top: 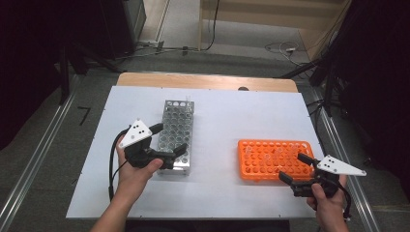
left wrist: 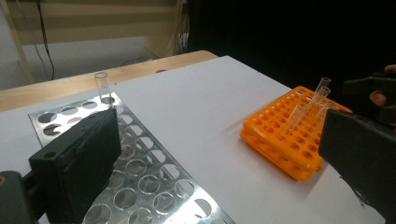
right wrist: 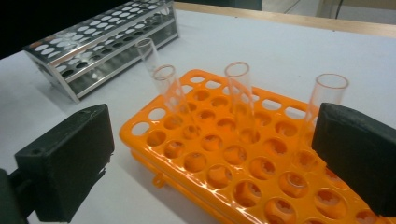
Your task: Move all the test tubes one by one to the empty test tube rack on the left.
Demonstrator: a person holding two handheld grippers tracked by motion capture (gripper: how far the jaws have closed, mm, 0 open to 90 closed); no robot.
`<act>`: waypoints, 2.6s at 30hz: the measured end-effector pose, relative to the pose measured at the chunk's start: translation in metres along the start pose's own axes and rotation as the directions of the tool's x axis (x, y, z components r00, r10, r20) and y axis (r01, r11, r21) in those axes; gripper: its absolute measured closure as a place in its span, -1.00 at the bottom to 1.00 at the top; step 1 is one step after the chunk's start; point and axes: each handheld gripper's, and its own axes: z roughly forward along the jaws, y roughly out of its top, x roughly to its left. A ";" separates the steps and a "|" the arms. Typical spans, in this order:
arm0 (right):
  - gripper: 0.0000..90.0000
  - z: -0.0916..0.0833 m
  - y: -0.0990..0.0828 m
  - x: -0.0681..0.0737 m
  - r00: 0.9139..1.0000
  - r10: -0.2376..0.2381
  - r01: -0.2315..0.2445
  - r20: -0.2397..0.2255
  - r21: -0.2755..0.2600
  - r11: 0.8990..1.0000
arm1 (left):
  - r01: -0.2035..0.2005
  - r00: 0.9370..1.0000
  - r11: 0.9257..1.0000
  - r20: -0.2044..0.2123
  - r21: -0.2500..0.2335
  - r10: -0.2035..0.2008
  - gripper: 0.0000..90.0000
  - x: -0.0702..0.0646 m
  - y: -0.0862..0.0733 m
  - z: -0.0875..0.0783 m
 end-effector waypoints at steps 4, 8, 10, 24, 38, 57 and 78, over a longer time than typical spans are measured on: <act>-1.00 0.001 0.000 -0.006 1.000 0.011 -0.011 0.017 0.006 1.000 | -0.003 1.000 1.000 -0.004 0.001 0.003 -1.00 -0.001 -0.011 -0.009; -1.00 0.003 0.000 -0.013 0.998 0.034 -0.035 0.054 0.016 0.999 | 0.006 1.000 1.000 -0.013 0.012 -0.006 -1.00 -0.001 -0.022 -0.016; -1.00 0.005 0.000 -0.017 0.997 0.045 -0.047 0.064 0.020 0.999 | 0.023 1.000 1.000 -0.016 0.015 -0.023 -1.00 0.000 -0.029 -0.019; -0.63 0.029 0.001 -0.043 0.987 0.093 -0.106 0.131 0.095 0.990 | 0.067 0.996 0.997 -0.058 0.024 -0.066 -1.00 0.009 -0.056 -0.032; 0.21 0.035 -0.009 -0.043 0.978 0.093 -0.116 0.187 0.120 0.986 | 0.092 0.993 0.995 -0.074 0.037 -0.089 -1.00 0.011 -0.061 -0.030; 0.64 0.036 -0.010 -0.040 0.973 0.055 -0.085 0.226 0.125 0.988 | 0.106 0.992 0.994 -0.077 0.036 -0.103 -1.00 0.011 -0.060 -0.027; 0.64 0.000 0.038 -0.027 0.979 0.059 -0.061 0.193 0.005 0.998 | 0.096 0.994 0.995 -0.054 0.034 -0.094 -1.00 0.008 -0.058 -0.025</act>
